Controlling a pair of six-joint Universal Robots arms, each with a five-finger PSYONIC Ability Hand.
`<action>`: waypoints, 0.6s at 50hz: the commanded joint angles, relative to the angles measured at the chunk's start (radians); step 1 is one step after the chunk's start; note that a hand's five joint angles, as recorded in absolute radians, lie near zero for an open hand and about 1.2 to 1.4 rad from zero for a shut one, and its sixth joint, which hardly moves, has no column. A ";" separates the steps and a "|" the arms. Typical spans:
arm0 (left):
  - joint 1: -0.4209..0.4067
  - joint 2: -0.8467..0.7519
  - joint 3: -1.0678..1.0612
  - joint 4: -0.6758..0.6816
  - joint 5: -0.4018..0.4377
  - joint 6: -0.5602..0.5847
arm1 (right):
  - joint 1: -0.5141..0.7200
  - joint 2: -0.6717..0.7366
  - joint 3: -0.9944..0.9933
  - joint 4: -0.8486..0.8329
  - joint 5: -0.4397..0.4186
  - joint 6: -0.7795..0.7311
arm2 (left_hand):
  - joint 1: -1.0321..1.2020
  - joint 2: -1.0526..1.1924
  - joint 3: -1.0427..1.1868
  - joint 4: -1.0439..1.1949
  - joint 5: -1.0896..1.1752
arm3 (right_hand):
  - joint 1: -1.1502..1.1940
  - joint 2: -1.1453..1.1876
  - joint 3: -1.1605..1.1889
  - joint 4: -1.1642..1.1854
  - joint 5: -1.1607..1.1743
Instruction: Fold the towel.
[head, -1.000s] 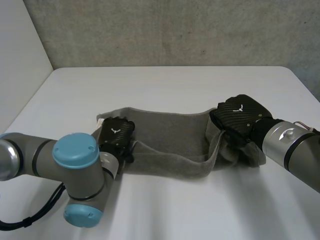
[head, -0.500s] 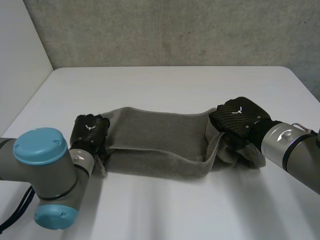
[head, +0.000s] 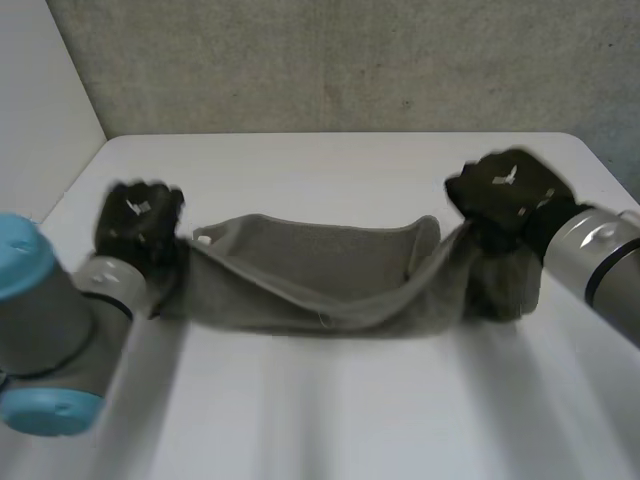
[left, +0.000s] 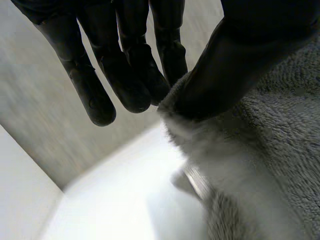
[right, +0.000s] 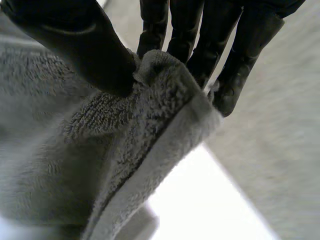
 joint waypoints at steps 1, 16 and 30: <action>0.144 0.286 0.026 -0.007 0.128 -0.011 | -0.010 -0.171 -0.066 -0.013 0.036 0.011 | 0.124 0.056 0.059 0.042 0.112 | 0.065 0.071 0.064 0.054 0.061; 0.244 0.333 0.186 -0.005 0.243 -0.127 | -0.076 -0.092 -0.349 0.216 -0.009 0.000 | 0.124 0.056 0.059 0.042 0.112 | 0.065 0.071 0.064 0.054 0.061; 0.237 -0.149 0.443 0.005 0.262 -0.121 | 0.038 0.367 -0.723 0.217 0.072 -0.087 | 0.124 0.056 0.059 0.042 0.112 | 0.065 0.071 0.064 0.054 0.061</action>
